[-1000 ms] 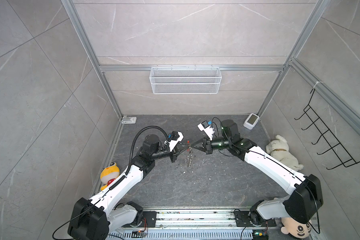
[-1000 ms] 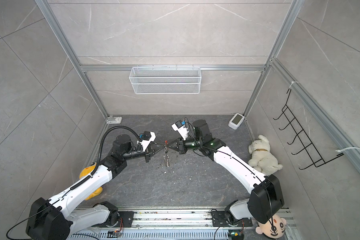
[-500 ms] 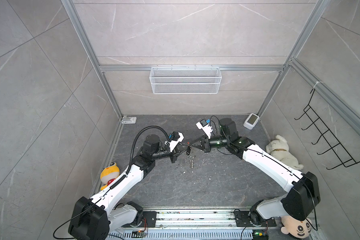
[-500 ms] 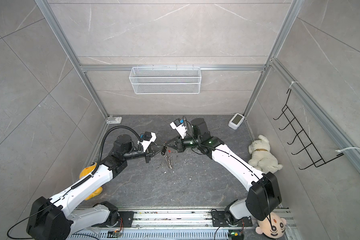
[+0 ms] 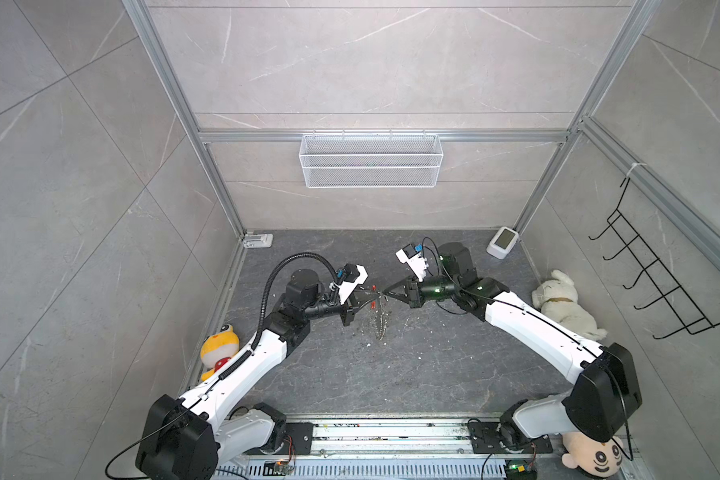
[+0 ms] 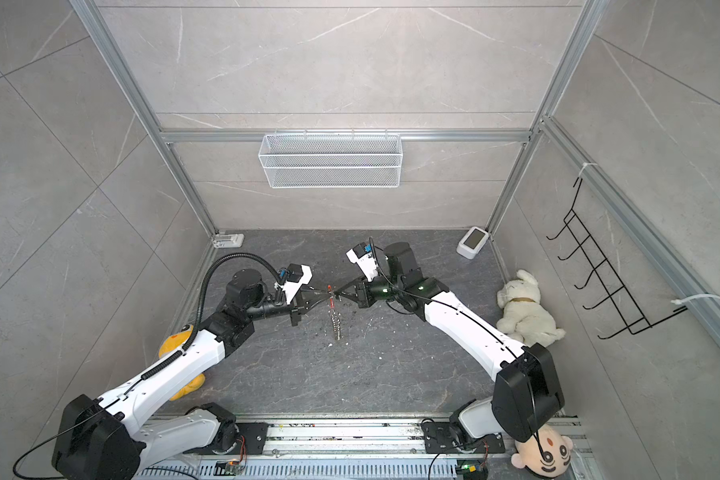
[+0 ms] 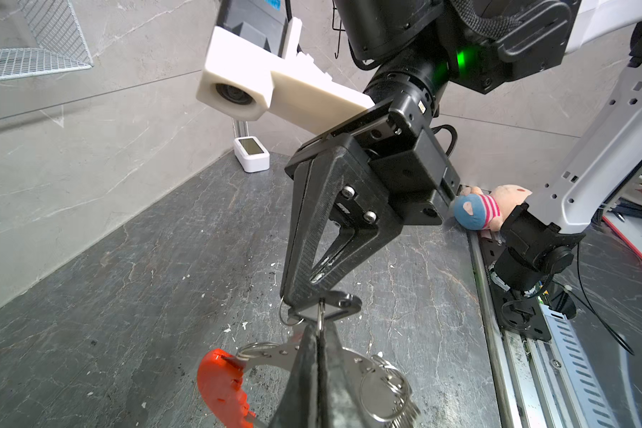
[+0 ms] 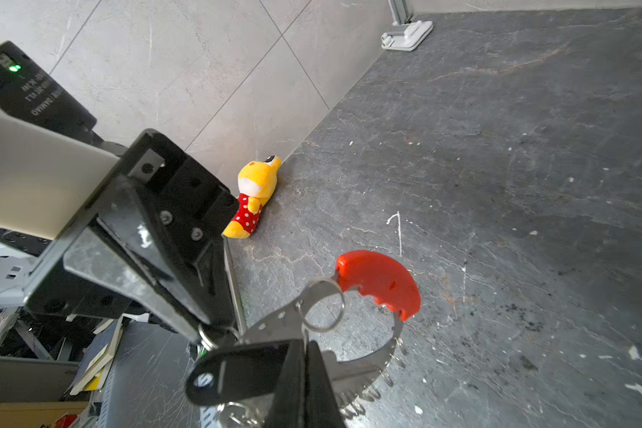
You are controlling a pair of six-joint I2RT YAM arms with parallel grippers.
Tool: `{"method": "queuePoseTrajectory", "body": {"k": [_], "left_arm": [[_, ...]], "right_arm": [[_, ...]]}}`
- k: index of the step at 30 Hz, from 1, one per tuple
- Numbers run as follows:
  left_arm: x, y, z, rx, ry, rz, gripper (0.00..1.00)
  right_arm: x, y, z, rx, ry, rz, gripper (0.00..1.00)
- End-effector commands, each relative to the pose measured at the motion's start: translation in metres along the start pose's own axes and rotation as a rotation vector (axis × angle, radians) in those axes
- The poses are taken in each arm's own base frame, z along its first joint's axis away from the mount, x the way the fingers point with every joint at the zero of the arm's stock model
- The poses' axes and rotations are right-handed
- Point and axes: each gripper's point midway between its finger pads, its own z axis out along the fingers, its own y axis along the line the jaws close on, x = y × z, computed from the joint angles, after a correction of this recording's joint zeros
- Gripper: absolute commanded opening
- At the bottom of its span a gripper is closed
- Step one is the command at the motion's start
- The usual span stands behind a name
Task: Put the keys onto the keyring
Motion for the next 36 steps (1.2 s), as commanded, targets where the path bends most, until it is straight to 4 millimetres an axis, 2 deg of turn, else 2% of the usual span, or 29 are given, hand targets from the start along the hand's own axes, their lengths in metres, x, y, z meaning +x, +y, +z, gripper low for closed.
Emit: {"method": "queuePoseTrajectory", "body": {"k": [1, 3, 6, 9, 12, 28, 36], "left_arm": [[-0.026, -0.002, -0.006, -0.015, -0.068, 0.103, 0.00], [-0.025, 0.000, -0.007, -0.031, -0.058, 0.110, 0.00], [-0.028, 0.000, -0.008, -0.039, -0.056, 0.119, 0.00], [-0.031, -0.001, -0.006, -0.019, -0.064, 0.108, 0.00], [-0.031, 0.000, -0.003, -0.002, -0.070, 0.088, 0.00], [-0.033, -0.005, 0.007, 0.037, -0.073, 0.079, 0.00], [-0.033, -0.008, 0.008, 0.049, -0.074, 0.079, 0.00]], "right_arm": [[-0.014, 0.002, -0.023, 0.058, -0.088, -0.045, 0.00], [-0.019, 0.004, -0.034, 0.068, -0.127, -0.076, 0.00], [-0.017, 0.020, -0.044, 0.029, -0.134, -0.125, 0.00], [-0.009, 0.038, -0.041, -0.080, -0.076, -0.113, 0.00], [-0.001, 0.047, -0.034, -0.128, -0.023, -0.112, 0.00], [-0.007, 0.045, -0.014, -0.140, -0.003, -0.117, 0.00], [-0.012, 0.044, -0.011, -0.135, -0.011, -0.119, 0.00]]}}
